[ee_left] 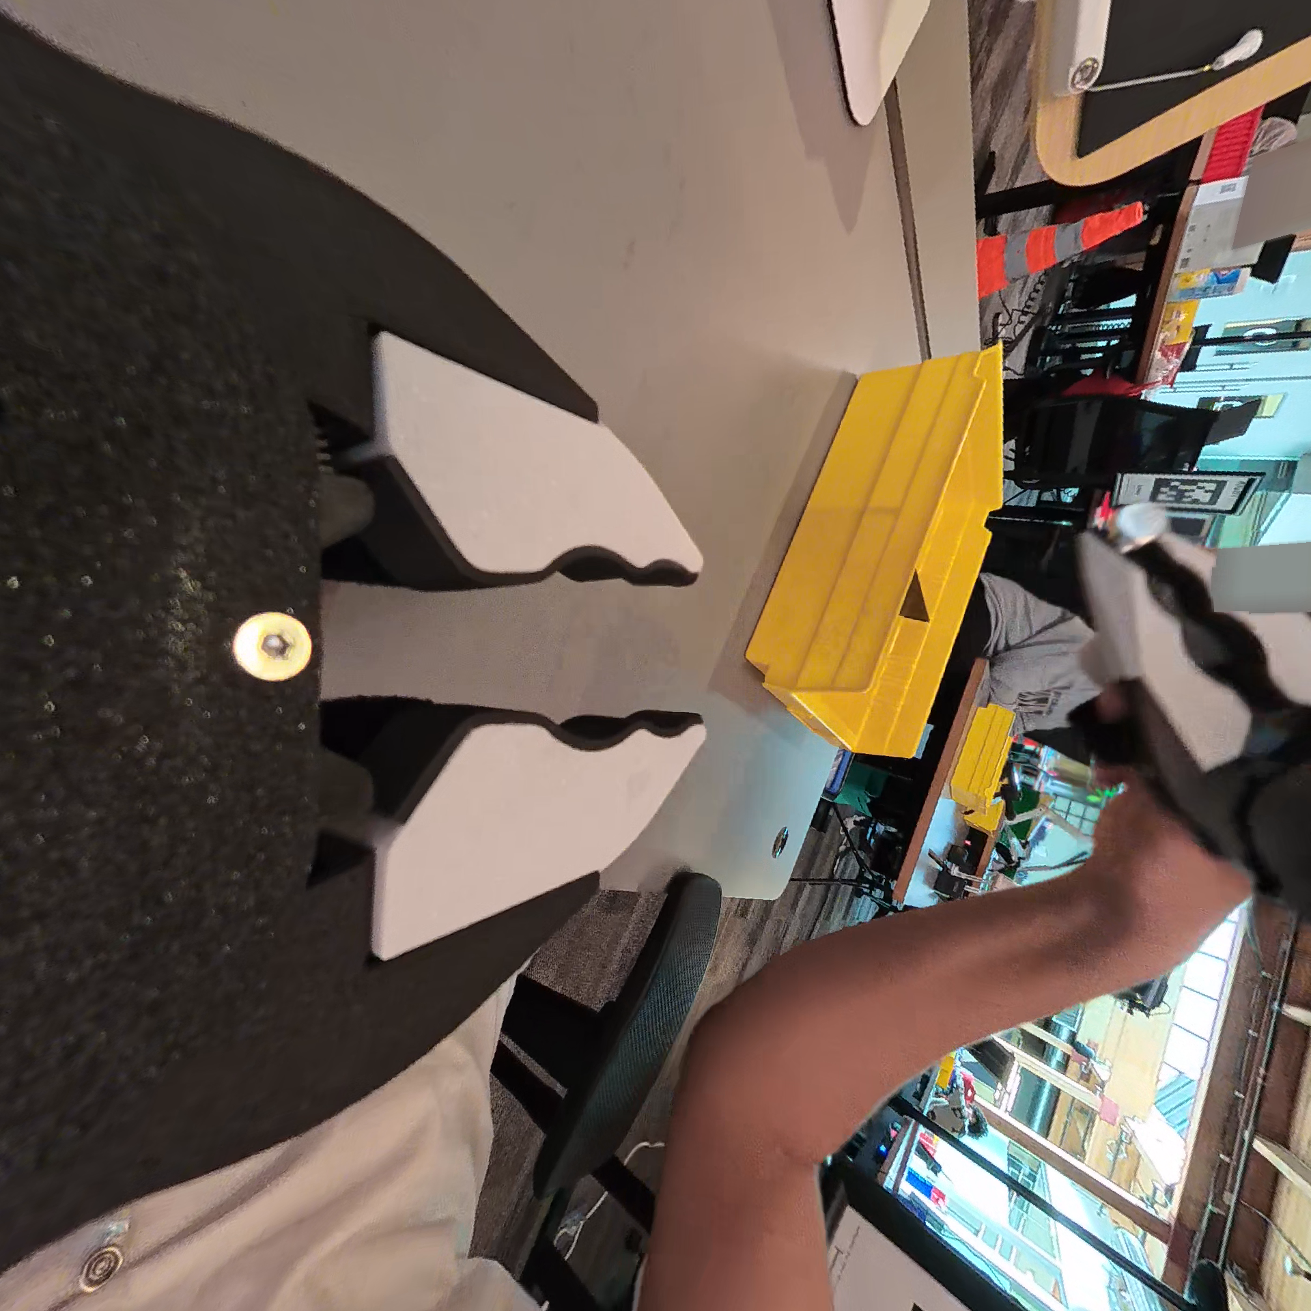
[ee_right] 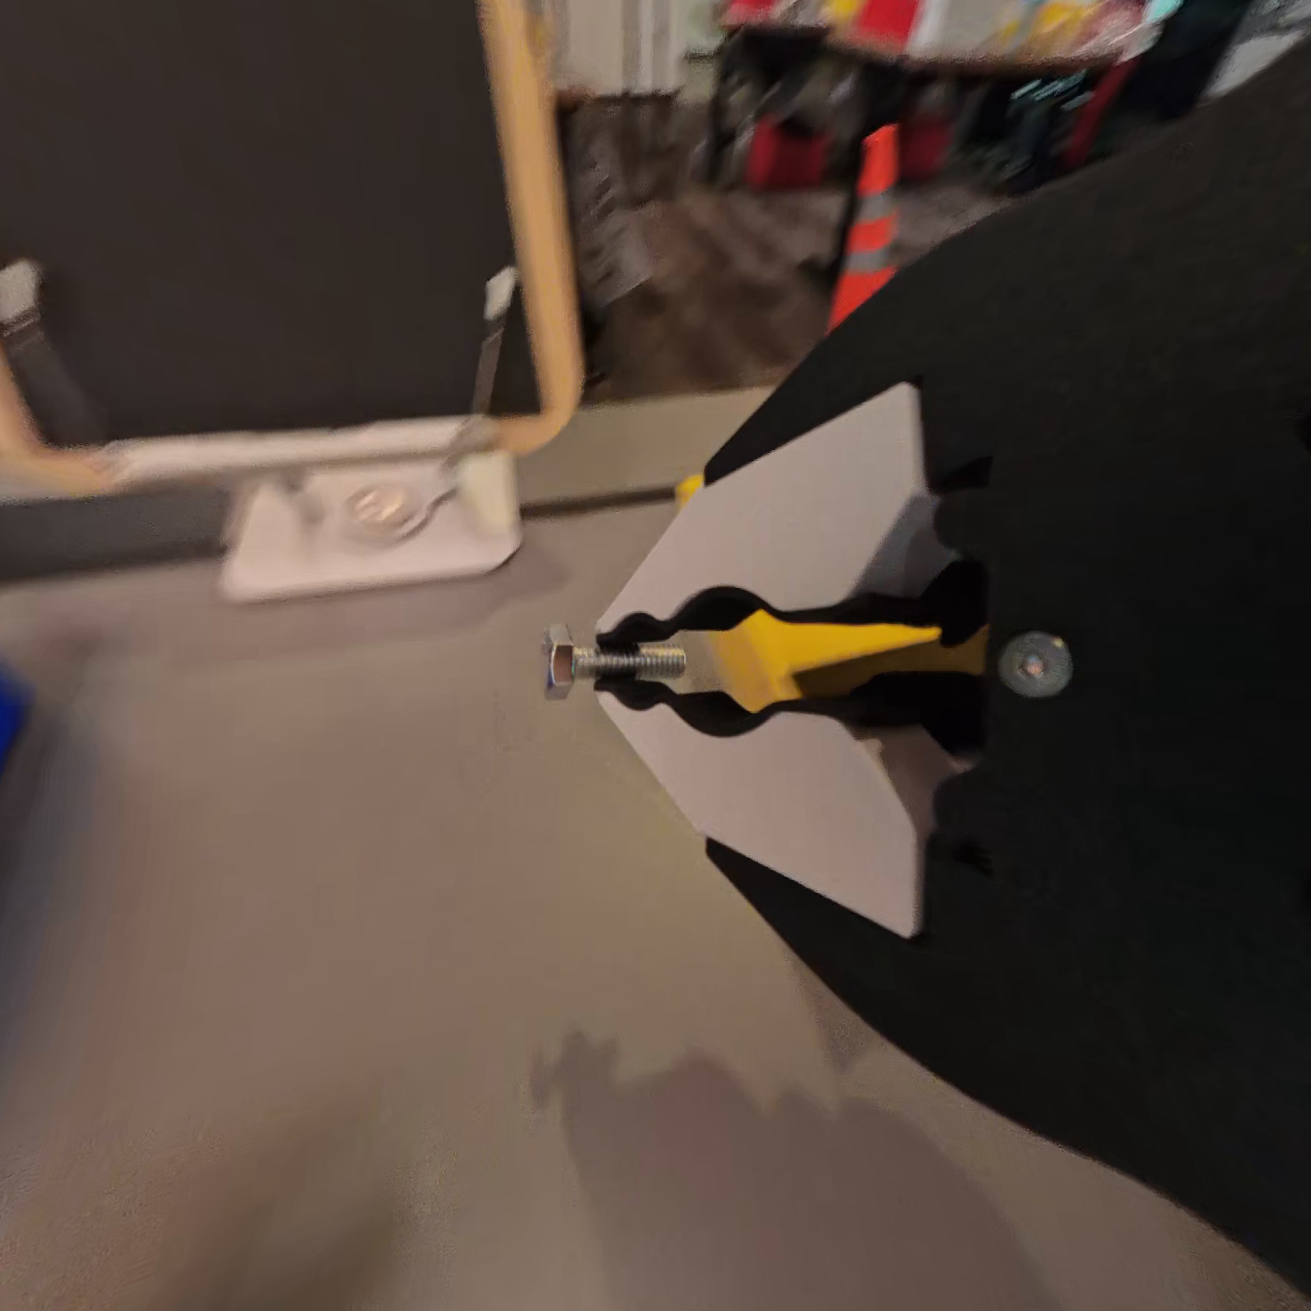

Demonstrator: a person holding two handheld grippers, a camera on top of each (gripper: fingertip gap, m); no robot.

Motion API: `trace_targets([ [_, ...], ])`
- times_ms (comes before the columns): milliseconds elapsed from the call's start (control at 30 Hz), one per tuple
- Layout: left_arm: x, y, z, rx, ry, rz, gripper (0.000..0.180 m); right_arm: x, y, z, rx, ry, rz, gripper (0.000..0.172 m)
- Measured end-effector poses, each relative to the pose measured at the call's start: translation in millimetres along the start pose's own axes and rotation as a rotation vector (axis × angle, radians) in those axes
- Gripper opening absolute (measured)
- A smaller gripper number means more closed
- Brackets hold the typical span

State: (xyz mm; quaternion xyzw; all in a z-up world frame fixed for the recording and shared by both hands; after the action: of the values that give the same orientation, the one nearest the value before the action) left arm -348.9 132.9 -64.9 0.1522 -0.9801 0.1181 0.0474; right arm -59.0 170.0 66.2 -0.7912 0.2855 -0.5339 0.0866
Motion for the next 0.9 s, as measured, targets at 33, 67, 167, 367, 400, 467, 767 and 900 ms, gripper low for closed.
trace_targets([
  [33, -0.1, 0.1, 0.1, 0.001, 0.002, 0.002, 0.032, 2.5, -21.8, 20.2, -0.032, 0.053, 0.044, 0.009],
  [67, -0.3, 0.0, 0.0, -0.001, 0.004, 0.002, 0.031, 0.9, -42.2, 42.5, -0.074, 0.104, 0.045, 0.009],
  [167, -2.5, -0.6, 2.3, -0.036, 0.037, -0.003, 0.028, -26.7, -90.2, 114.5, -0.260, 0.212, -0.101, 0.009],
  [367, -2.7, -3.6, 2.1, -0.087, 0.020, -0.017, 0.026, -109.2, -103.0, 211.4, -0.403, 0.350, -0.273, 0.009],
  [400, -2.9, -2.8, 2.6, -0.083, 0.022, -0.015, 0.026, -117.7, -102.4, 217.7, -0.413, 0.363, -0.286, 0.009],
  [467, -3.3, -0.2, 3.6, -0.071, 0.034, -0.016, 0.026, -129.6, -102.2, 222.9, -0.447, 0.371, -0.331, 0.009],
  [767, -4.0, 2.2, 3.6, -0.050, 0.034, -0.007, 0.026, -147.7, -110.5, 227.1, -0.538, 0.403, -0.446, 0.009],
  [900, -5.1, 2.4, 4.1, -0.045, 0.039, -0.003, 0.026, -147.3, -112.2, 230.2, -0.581, 0.392, -0.470, 0.011],
])
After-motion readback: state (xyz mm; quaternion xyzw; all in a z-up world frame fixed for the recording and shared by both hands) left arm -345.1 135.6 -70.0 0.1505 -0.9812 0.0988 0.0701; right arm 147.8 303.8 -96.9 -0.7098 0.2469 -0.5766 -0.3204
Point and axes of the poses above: each gripper's, where its closed fingertips meet, x back along the fingers, z out of its underside, y = z × x across the jaws, the point moved 10 cm from there along x, back along the fingers, and after that the axes turned 13 degrees about -z, right-handed, at the moved point
